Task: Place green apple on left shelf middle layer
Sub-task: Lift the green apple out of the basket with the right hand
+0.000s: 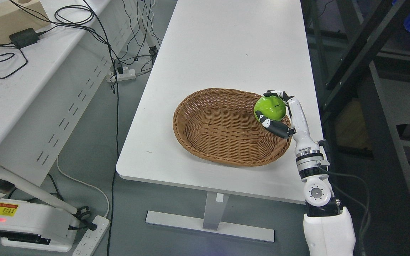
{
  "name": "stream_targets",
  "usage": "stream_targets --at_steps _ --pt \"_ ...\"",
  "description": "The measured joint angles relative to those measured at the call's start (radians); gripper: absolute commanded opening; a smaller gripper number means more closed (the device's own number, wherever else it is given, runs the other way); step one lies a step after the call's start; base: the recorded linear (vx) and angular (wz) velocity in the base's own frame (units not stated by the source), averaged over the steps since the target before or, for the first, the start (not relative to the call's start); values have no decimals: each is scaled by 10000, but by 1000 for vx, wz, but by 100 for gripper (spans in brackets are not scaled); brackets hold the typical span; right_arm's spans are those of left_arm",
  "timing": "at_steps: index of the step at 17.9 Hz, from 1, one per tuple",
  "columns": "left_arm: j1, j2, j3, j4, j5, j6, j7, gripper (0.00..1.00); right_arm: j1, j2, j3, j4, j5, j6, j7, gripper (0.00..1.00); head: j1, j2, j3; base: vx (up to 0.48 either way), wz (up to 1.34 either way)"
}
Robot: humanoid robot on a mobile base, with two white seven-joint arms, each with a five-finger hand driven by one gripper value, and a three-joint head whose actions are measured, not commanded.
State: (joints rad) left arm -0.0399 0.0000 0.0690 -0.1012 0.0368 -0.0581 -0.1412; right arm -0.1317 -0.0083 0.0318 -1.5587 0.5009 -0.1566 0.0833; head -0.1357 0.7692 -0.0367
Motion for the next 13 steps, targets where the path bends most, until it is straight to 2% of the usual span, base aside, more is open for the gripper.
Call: stream_targets --at_steps 13 --pt "0 0 -3 0 0 -14 0 100 1120 56 -302 -1072 -92 -291 -150 1 0 0 0 -11 -11"
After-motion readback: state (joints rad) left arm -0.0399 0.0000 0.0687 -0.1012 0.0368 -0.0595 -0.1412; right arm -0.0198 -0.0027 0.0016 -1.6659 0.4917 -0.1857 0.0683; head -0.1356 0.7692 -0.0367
